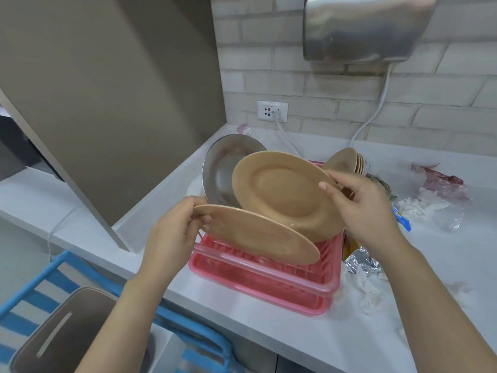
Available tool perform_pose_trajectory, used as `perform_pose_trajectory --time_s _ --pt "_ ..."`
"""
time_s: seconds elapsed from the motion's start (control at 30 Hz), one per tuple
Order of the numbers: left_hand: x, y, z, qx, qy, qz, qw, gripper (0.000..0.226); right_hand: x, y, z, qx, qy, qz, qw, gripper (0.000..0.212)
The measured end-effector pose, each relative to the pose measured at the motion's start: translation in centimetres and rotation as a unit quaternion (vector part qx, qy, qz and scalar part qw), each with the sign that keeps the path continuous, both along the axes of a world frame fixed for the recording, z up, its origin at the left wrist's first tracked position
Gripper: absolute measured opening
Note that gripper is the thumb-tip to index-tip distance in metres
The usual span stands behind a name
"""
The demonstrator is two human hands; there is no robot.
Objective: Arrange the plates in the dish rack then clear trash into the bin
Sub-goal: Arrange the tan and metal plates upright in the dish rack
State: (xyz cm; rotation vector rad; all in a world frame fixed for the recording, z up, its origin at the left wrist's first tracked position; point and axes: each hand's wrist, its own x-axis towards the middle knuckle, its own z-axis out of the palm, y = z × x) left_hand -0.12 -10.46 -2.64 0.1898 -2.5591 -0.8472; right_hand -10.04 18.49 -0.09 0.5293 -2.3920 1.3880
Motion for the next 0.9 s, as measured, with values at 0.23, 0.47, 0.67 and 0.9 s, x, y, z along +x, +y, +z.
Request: perform_pose_trajectory --time_s 0.23,0.47,0.67,0.9 --pt "-0.2 0.6 -1.6 0.011 -0.012 -0.031 0.999 0.03 1.2 -0.5 0.8 -0.072 0.043 0.022 0.996 0.025" --pt "0.3 0.3 -2.1 0.094 -0.013 -0.066 0.993 0.042 3.8 -0.8 1.7 -0.117 0.08 0.046 0.989 0.042" --pt "1.1 -0.5 -3.0 0.12 -0.042 -0.06 0.99 0.046 4.9 -0.8 0.3 -0.077 0.086 0.057 0.992 0.025" --pt "1.1 -0.7 -3.2 0.112 -0.06 -0.062 0.99 0.043 5.0 -0.9 -1.0 0.0 0.114 0.055 0.992 0.025"
